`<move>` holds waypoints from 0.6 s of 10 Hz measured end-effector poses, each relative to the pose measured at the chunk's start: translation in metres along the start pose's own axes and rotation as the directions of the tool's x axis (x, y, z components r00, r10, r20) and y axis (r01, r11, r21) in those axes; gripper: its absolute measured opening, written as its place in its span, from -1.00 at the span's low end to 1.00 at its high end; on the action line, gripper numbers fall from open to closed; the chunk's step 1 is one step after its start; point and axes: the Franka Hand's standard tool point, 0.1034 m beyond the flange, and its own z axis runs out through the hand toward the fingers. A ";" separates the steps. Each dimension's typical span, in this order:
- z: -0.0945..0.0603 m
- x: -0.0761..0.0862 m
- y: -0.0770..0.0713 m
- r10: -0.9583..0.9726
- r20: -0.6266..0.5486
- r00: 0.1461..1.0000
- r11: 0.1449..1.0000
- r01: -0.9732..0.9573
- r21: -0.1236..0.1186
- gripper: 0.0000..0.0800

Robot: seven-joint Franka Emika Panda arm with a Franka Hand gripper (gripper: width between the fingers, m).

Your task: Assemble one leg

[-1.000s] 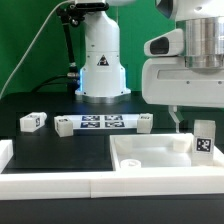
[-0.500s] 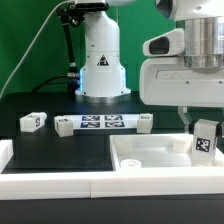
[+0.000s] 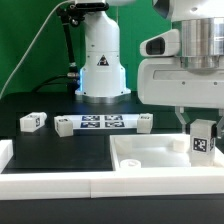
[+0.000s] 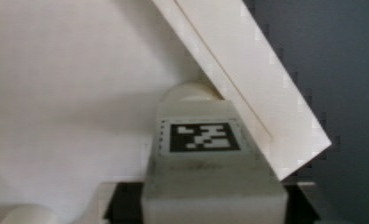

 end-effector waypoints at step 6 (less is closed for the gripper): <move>0.001 -0.004 -0.002 0.694 -0.006 0.720 0.720 -0.694 -0.002 -0.27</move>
Offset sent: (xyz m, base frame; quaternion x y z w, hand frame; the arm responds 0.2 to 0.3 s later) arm 0.0000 0.0062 -0.0091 -0.0159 0.0122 0.3263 0.9450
